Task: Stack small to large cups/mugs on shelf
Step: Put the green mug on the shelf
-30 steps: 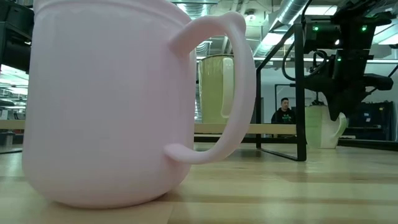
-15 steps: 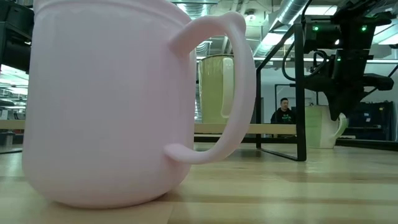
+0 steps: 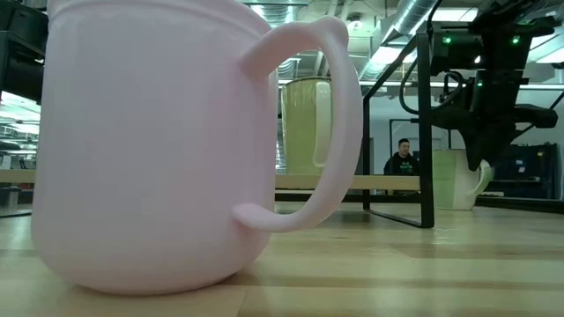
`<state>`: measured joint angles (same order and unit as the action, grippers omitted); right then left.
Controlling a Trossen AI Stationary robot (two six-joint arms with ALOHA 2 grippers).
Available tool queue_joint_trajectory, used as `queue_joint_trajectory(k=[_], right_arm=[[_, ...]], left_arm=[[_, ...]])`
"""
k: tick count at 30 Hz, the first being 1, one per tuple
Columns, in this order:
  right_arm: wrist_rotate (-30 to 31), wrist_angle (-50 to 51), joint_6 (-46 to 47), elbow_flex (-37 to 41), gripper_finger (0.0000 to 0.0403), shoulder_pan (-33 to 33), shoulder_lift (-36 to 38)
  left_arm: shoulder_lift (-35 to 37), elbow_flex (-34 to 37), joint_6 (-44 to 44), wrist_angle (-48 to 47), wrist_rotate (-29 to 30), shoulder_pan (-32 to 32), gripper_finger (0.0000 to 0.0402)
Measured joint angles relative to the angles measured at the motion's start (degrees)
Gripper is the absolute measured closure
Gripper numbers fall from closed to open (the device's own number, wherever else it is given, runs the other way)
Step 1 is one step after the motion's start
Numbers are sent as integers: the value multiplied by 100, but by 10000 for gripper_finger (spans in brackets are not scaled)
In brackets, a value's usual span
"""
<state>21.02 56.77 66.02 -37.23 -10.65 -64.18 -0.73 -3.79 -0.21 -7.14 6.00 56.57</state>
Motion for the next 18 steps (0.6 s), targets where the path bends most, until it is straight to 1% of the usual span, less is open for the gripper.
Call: queue_joint_trajectory(k=[10, 15, 18], right_arm=[[-21, -15, 1, -35, 333, 6, 7], [-81, 37, 0, -274, 333, 13, 7], [-114, 252, 1, -484, 333, 13, 9]], left_arm=[[0, 0, 46, 0, 0, 1, 148], [0, 0, 46, 0, 0, -1, 148], [0, 0, 46, 0, 0, 1, 148]])
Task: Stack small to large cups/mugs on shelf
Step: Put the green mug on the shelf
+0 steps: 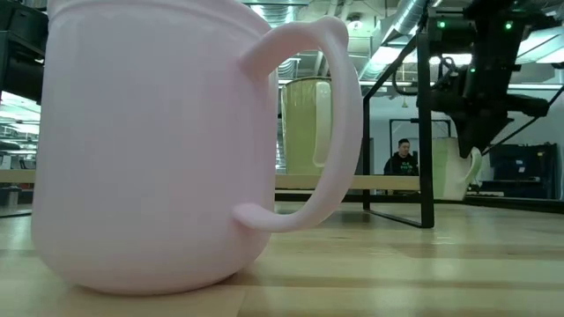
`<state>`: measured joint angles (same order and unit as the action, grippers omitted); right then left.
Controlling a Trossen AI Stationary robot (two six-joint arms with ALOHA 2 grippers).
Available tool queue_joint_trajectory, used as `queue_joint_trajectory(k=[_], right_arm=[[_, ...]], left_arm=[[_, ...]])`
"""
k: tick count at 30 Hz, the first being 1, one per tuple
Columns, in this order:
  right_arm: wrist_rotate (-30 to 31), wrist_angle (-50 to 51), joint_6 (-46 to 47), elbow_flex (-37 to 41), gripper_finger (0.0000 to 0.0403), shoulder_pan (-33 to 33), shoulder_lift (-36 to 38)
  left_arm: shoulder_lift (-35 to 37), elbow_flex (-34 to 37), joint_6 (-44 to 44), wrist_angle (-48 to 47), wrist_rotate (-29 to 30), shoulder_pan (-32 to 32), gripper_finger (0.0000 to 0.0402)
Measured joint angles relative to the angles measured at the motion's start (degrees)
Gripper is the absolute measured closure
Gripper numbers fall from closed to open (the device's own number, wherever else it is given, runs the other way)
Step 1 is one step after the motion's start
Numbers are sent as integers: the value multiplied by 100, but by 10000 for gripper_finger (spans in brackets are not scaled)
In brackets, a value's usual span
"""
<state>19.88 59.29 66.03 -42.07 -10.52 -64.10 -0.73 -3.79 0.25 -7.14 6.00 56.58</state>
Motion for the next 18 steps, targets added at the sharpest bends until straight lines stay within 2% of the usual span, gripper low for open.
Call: queue_joint_trajectory(k=[18], right_arm=[[-12, 861, 197, -1529, 333, 583, 2]], left_arm=[[0, -2, 256, -72, -87, 0, 148]])
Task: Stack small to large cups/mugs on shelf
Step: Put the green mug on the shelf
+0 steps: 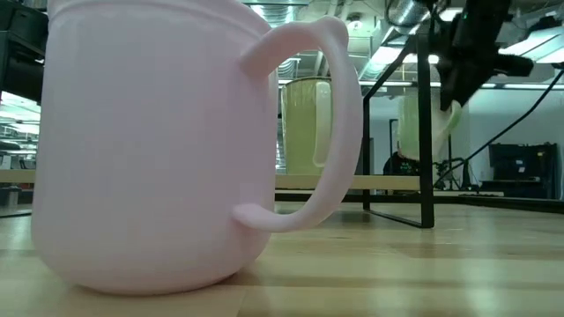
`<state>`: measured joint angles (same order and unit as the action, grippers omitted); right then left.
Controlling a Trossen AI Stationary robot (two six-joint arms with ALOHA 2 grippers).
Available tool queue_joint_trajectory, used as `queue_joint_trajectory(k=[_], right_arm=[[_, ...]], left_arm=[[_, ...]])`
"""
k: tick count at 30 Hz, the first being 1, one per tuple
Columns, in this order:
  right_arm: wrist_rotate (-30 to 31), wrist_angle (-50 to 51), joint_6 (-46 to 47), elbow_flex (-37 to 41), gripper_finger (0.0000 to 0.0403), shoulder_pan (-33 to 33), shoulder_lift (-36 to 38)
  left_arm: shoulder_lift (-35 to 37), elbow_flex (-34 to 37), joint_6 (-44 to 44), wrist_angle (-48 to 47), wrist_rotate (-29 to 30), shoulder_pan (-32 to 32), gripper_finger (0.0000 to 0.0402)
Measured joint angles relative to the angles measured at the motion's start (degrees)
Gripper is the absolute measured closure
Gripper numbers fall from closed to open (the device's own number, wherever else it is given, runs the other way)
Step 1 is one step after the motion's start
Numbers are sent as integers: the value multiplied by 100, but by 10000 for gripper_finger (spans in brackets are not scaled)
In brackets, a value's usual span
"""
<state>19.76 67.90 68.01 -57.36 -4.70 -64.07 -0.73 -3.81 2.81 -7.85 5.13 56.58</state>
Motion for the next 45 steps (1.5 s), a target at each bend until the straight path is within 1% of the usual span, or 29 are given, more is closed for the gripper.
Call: queue_joint_trajectory(k=[6, 10, 16, 21, 28, 34, 38, 41, 45], right_arm=[[169, 98, 5, -478, 333, 183, 0], [404, 284, 2, -770, 333, 205, 0], [659, 235, -281, -1167, 333, 200, 0], [773, -104, -593, -1434, 333, 204, 2], [739, -1167, -1249, -1469, 333, 209, -18], [695, -1862, -1452, -1482, 333, 300, -260], [545, -2236, -1601, -1500, 333, 410, -532], [504, -2128, -1757, -1811, 333, 498, -854], [463, -2109, -2070, -2482, 333, 596, -1381]], left_arm=[[0, 0, 2, -9, -3, -2, 148], [0, -2, 119, -13, -9, -2, 148], [-2, -2, 170, -20, -33, 0, 148], [0, -2, 195, -20, -33, -1, 148], [0, -2, 195, -20, -33, 0, 148], [0, 0, 152, -22, -33, 0, 148], [-10, 0, 148, -22, -33, -2, 148], [-37, 0, 144, -22, -43, -4, 148], [-92, 0, 146, -32, -103, -11, 148]])
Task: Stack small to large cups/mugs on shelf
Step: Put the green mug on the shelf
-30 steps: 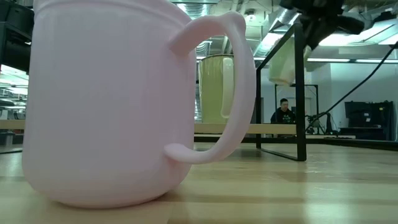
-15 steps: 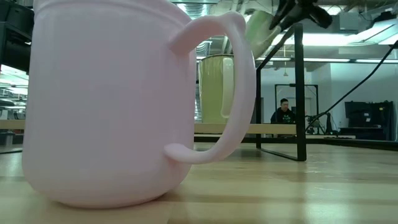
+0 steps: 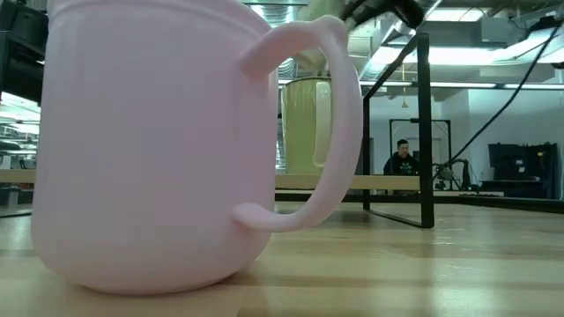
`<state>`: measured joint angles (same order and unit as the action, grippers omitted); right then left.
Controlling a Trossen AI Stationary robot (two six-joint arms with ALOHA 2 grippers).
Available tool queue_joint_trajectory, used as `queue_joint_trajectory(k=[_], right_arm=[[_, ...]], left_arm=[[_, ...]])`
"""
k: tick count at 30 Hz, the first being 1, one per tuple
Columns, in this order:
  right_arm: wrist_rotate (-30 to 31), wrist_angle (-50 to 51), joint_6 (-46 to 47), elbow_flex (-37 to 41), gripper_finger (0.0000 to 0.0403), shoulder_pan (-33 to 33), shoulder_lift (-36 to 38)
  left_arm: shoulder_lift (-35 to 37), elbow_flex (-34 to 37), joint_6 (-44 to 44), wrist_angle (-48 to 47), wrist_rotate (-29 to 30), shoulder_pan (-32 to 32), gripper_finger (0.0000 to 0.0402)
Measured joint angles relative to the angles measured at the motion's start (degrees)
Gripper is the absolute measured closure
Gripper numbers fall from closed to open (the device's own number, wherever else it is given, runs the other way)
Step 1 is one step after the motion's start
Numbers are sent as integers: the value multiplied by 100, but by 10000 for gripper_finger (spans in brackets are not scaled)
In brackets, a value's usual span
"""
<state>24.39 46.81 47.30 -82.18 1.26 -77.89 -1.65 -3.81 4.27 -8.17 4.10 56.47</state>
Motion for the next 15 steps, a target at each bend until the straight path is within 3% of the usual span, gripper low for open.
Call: queue_joint_trajectory(k=[15], right_arm=[[-537, 989, -1282, -2890, 333, -144, -2370]], left_arm=[[-130, 0, 2, -6, -63, -20, 148]])
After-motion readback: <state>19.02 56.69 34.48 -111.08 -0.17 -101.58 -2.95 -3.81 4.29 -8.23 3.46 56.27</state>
